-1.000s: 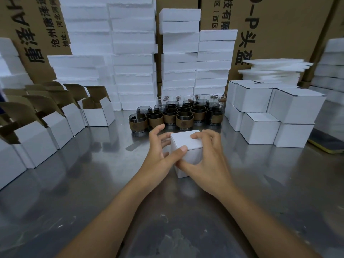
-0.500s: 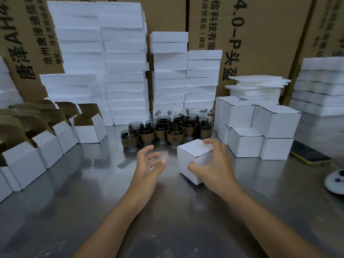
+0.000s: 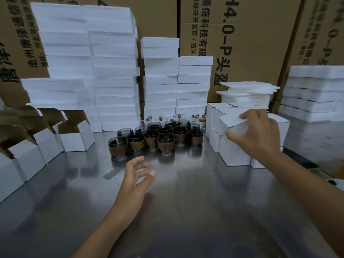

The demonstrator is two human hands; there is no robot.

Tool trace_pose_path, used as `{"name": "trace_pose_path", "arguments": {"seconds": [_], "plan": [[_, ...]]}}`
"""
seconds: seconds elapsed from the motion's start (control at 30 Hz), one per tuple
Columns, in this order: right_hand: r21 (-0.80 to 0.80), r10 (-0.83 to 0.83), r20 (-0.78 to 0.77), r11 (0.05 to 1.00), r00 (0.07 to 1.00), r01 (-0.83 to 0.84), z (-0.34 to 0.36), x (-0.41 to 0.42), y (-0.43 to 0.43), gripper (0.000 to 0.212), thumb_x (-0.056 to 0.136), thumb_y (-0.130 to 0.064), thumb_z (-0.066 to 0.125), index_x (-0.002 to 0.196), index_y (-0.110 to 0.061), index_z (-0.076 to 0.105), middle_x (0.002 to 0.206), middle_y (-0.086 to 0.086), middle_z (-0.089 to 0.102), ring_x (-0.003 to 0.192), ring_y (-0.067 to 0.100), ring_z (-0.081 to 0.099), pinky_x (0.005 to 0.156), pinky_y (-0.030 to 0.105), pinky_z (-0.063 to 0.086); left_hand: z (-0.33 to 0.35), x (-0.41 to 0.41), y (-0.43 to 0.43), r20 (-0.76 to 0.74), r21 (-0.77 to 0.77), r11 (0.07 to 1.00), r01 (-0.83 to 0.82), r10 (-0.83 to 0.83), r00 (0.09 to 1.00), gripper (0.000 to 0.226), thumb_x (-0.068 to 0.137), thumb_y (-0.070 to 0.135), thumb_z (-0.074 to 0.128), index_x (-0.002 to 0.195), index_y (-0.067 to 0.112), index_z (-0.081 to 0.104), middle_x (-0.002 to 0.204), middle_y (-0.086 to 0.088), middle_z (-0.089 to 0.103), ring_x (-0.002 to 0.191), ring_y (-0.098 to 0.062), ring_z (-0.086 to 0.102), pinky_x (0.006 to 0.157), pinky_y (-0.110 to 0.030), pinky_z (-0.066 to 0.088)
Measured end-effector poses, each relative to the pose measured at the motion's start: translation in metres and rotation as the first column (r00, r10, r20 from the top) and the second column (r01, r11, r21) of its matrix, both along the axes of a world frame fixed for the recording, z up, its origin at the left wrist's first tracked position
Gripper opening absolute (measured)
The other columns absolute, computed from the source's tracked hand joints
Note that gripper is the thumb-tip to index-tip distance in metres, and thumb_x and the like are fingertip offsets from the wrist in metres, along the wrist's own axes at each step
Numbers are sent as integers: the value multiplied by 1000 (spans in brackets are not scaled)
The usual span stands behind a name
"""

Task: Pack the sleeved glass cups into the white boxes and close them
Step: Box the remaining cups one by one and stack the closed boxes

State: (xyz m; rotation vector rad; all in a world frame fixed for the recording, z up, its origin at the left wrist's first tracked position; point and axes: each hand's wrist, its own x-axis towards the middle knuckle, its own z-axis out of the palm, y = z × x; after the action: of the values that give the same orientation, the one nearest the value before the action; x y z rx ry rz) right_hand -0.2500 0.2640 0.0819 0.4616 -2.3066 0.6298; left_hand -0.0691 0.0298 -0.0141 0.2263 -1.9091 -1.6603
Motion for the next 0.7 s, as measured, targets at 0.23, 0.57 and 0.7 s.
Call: {"name": "trace_pose_path", "arguments": {"seconds": [0.23, 0.57, 0.7], "plan": [[11, -19, -44, 1000, 999, 19, 1, -15, -1, 58, 74, -48, 72, 116, -13, 53, 125, 10, 50, 118, 26, 45, 108, 45, 24, -1, 1, 0, -5, -7, 1000, 1, -1, 1000, 34, 90, 16, 57, 118, 32, 45, 116, 11, 56, 99, 3, 58, 77, -20, 44], [-2, -85, -32, 996, 996, 85, -6, -26, -9, 58, 78, -49, 67, 117, -10, 51, 124, 14, 50, 121, 31, 41, 107, 45, 20, 0, 1, -1, -5, 3, 1000, 19, -19, 1000, 34, 91, 15, 59, 118, 30, 45, 117, 8, 55, 100, 1, 58, 80, -20, 44], [-14, -111, -38, 994, 993, 110, -12, -26, -6, 59, 78, -51, 66, 116, -9, 52, 122, 16, 51, 124, 33, 39, 109, 47, 18, 1, 2, -2, -6, -9, 1000, 18, -18, 1000, 35, 90, 14, 57, 118, 31, 45, 116, 9, 55, 98, 2, 59, 78, -18, 44]]}}
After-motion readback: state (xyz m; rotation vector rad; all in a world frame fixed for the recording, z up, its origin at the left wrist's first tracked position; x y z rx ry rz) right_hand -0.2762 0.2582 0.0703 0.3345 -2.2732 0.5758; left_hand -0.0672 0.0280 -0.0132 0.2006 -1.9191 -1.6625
